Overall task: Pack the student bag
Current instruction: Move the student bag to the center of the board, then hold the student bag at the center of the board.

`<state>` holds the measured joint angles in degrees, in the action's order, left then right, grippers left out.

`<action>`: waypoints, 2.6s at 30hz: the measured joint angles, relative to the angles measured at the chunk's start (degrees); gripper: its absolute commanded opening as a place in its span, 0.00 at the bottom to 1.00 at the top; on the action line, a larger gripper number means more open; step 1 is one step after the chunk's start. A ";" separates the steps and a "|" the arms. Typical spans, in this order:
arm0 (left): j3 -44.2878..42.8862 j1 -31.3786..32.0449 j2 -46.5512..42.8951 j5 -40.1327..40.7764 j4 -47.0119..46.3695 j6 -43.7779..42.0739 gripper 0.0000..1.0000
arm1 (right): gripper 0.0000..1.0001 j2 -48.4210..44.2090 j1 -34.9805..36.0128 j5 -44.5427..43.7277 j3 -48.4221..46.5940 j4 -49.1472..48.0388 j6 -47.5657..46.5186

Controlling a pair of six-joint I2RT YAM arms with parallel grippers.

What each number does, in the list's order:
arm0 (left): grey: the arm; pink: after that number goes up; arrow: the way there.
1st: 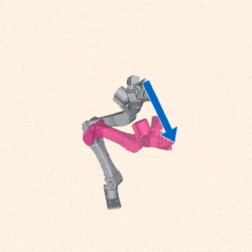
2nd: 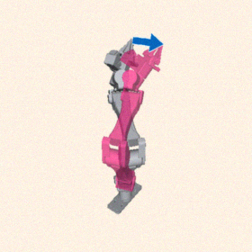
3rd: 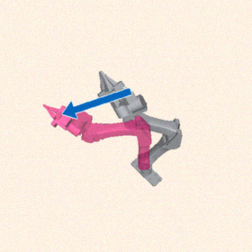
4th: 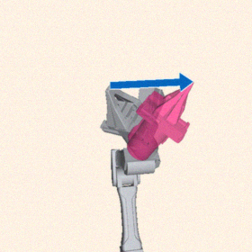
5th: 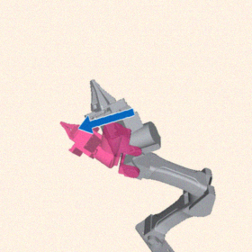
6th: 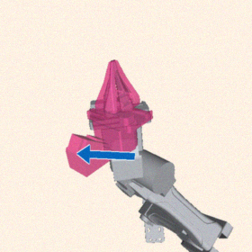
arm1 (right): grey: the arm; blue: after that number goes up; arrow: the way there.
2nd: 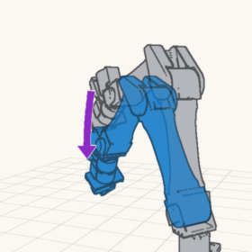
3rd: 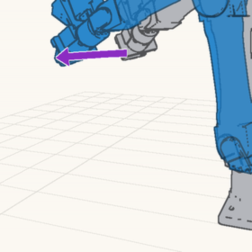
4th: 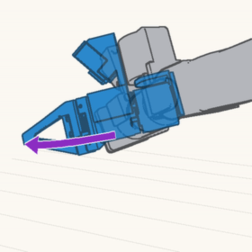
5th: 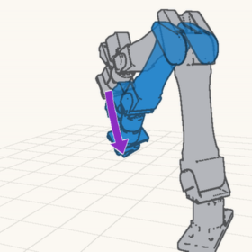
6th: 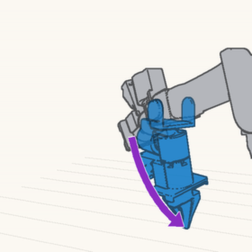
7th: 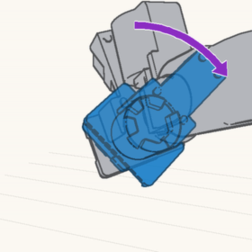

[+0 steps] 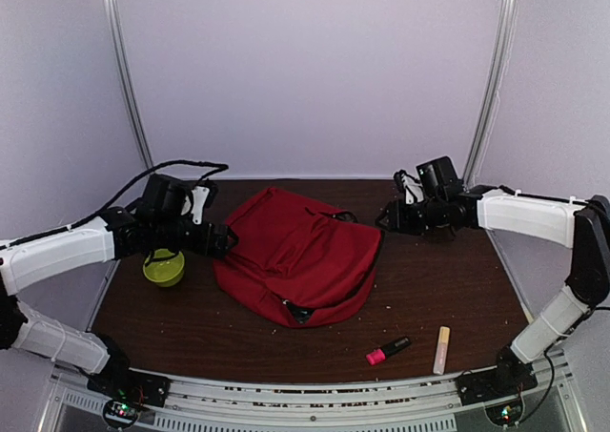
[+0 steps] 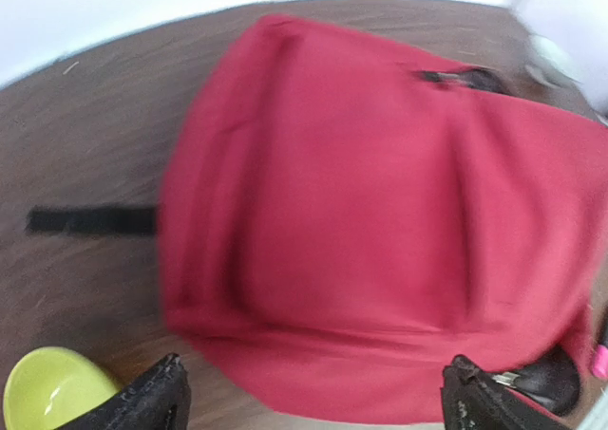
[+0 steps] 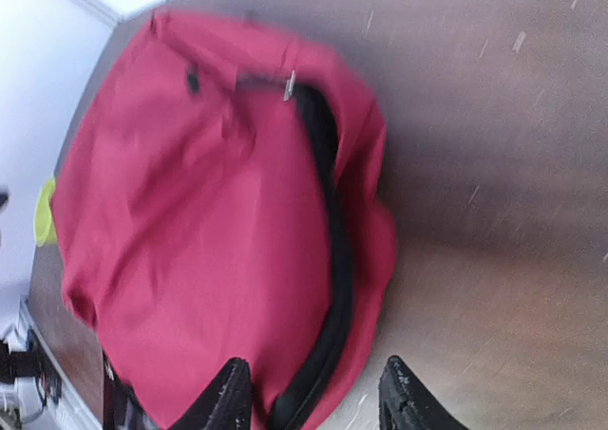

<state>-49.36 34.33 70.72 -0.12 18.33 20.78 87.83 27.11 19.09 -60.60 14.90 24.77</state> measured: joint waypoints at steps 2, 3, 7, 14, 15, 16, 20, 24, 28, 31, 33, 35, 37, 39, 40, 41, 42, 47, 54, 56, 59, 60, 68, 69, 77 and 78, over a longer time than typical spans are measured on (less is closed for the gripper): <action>0.17 -4.76 1.86 -0.04 1.09 0.35 0.98 | 0.50 -0.94 2.29 1.25 4.35 -0.87 1.27; 0.15 -6.29 3.28 -0.22 1.27 0.35 0.98 | 0.51 -0.98 3.37 1.95 6.27 -1.42 1.90; -0.04 -9.38 10.38 -1.84 1.29 -0.42 0.98 | 0.55 -1.31 7.21 4.02 12.50 -3.89 4.63; -0.02 -13.22 20.37 -7.06 -2.14 -1.20 0.98 | 0.61 -1.88 9.18 6.25 14.12 -8.72 7.96; -0.02 -13.29 21.07 -7.80 -3.06 -1.38 0.98 | 0.61 -1.70 9.18 6.54 14.12 -9.35 8.22; -0.04 -13.35 21.77 -8.70 -4.07 -1.55 0.98 | 0.61 -1.25 9.18 6.69 14.12 -10.25 8.46; -0.04 -13.40 23.32 -12.28 -7.41 -2.36 0.97 | 0.61 0.44 9.18 6.88 13.51 -10.29 8.59; -0.04 -13.40 23.19 -17.07 -10.93 -3.45 0.87 | 0.58 -0.68 9.20 3.78 10.86 -6.82 6.40; -0.09 -13.38 22.23 -19.50 -12.55 -4.85 0.55 | 0.56 -7.63 9.35 -4.02 9.90 -1.46 3.02; -0.22 -13.33 22.27 -20.92 -13.51 -4.90 0.30 | 0.54 -13.55 10.58 -9.03 8.85 0.59 0.85; -0.22 -13.35 22.34 -21.66 -14.29 -5.07 0.14 | 0.51 -15.63 12.55 -11.26 8.46 1.20 -0.22; -0.15 -13.27 22.34 -22.38 -15.06 -5.14 0.06 | 0.50 -16.61 15.82 -12.33 8.41 1.14 -1.97; 0.11 -13.20 22.25 -22.99 -15.76 -5.05 0.02 | 0.42 -15.85 19.50 -10.36 8.33 0.35 -3.96; 0.68 -12.98 21.77 -23.08 -16.24 -4.74 0.00 | 0.37 -12.46 22.56 -6.01 6.60 0.17 -5.51; 1.03 -12.83 21.35 -23.08 -16.46 -4.61 0.00 | 0.36 -9.31 24.04 -3.80 4.66 0.20 -6.29; 1.31 -12.63 20.76 -23.06 -16.55 -4.50 0.00 | 0.36 -6.82 25.11 -2.71 3.06 0.26 -6.67; 1.55 -12.35 20.11 -23.06 -16.55 -4.37 0.00 | 0.36 -3.26 26.53 -1.33 0.70 0.35 -7.30; 2.56 -10.51 15.91 -22.64 -16.57 -4.17 0.00 | 0.35 9.46 31.41 2.38 -7.76 3.98 -9.64; 2.64 -8.63 14.08 -20.20 -15.96 -4.46 0.00 | 0.33 16.65 32.72 2.60 -14.29 12.20 -10.05; 2.62 -8.26 14.08 -19.45 -15.17 -4.74 0.00 | 0.33 16.65 32.70 1.97 -14.38 14.19 -10.32; 2.62 -7.56 14.08 -18.36 -14.14 -5.29 0.00 | 0.35 16.61 32.65 1.60 -14.75 16.24 -11.45; 2.58 -7.32 14.08 -18.03 -13.75 -5.51 0.00 | 0.38 16.55 32.63 1.62 -14.93 16.76 -11.78; 1.84 -6.38 14.08 -16.76 -12.48 -6.54 0.00 | 0.32 12.15 31.06 3.58 -14.93 16.79 -14.32; 1.79 -6.32 14.08 -16.65 -12.26 -6.60 0.00 | 0.29 11.96 30.51 3.91 -14.93 16.52 -14.27; 0.94 -5.62 14.08 -16.35 -11.34 -6.86 0.00 | 0.25 15.63 27.45 4.07 -14.82 15.96 -14.16; 0.92 -5.60 14.08 -16.33 -11.30 -6.88 0.00 | 0.25 16.57 27.47 4.09 -14.84 15.96 -14.16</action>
<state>-48.45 28.73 84.79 -16.45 7.03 13.89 104.40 54.59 23.18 -75.44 30.85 10.61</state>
